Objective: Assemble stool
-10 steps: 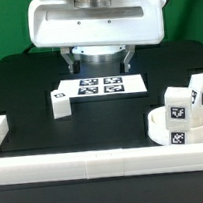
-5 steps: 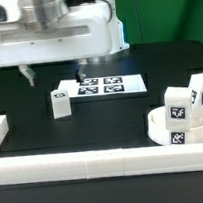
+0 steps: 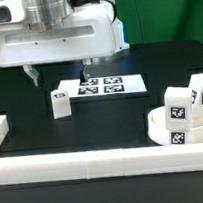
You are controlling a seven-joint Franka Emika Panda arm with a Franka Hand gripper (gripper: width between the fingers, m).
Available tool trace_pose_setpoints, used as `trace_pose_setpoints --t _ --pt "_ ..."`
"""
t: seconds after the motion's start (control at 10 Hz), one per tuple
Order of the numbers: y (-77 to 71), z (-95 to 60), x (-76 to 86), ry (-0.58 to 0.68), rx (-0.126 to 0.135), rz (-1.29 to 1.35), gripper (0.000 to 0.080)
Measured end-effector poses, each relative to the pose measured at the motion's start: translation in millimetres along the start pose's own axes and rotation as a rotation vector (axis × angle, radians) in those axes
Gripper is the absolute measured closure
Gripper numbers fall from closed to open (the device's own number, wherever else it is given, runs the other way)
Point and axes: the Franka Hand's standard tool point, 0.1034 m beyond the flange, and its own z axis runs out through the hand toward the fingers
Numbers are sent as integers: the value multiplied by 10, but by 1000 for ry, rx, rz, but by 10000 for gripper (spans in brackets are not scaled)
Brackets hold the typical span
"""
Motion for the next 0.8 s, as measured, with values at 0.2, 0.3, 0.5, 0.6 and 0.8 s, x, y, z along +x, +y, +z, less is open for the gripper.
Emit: trace_pose_setpoints --t 0.2,0.3,0.5,0.6,0.8 --pt "-9 6 12 -10 1 -2 151" --pt "-36 23 -61 -79 15 -2 151" --pt "-67 34 -11 -167 31 -32 151" --pt "-92 49 -62 -228 43 -32 151" --pt "-135 73 -107 -389 63 -40 151"
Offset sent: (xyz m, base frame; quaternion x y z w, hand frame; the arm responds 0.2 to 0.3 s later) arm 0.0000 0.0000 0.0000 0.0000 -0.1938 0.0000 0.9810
